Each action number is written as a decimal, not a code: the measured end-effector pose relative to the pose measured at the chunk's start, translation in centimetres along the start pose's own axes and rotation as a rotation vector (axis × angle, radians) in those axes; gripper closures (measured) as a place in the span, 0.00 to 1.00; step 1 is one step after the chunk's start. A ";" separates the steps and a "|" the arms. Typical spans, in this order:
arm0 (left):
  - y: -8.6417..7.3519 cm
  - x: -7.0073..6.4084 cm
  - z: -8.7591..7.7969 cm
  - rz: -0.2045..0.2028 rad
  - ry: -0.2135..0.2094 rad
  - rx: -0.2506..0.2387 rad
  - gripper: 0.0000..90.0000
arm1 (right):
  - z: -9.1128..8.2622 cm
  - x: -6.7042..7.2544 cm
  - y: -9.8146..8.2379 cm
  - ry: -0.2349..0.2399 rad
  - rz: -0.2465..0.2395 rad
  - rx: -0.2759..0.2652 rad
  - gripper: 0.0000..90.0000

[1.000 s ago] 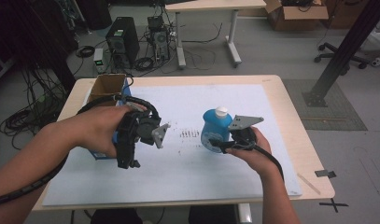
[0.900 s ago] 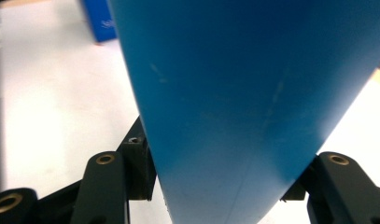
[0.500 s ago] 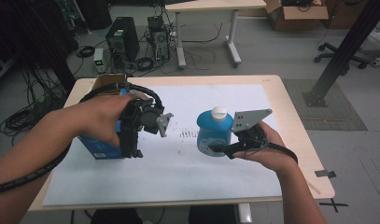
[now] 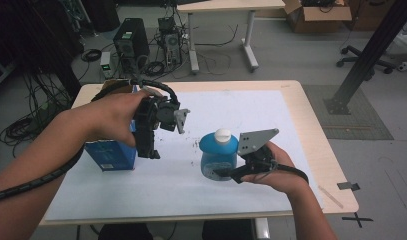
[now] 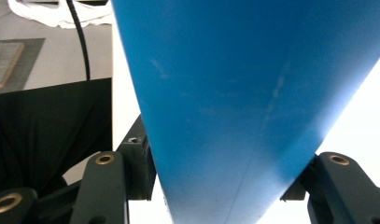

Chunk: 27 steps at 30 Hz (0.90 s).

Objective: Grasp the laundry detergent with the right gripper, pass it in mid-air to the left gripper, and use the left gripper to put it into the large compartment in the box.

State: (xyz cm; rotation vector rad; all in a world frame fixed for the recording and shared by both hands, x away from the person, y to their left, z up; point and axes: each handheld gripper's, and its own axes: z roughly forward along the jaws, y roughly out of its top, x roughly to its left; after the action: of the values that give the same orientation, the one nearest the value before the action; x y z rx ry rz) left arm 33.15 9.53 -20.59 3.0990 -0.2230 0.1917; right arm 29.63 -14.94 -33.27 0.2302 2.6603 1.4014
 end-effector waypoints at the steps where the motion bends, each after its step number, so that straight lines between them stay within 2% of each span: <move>1: 0.1 0.1 0.1 0.000 -0.005 0.003 0.00 | 0.7 0.1 -0.3 0.013 0.007 -0.008 0.49; 10: 0.9 0.0 0.6 0.018 -0.016 -0.001 0.00 | 3.6 -0.1 -0.8 0.062 0.022 -0.019 0.49; 27: 1.5 -0.6 1.2 0.027 -0.036 0.001 0.00 | 7.4 -0.3 1.0 0.093 0.007 -0.015 0.48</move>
State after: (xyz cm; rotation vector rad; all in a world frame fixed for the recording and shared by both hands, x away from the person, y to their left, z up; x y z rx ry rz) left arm 32.50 8.11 -21.85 3.1040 -0.2663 0.1366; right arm 31.38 -8.49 -36.60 0.1766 2.7240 1.4685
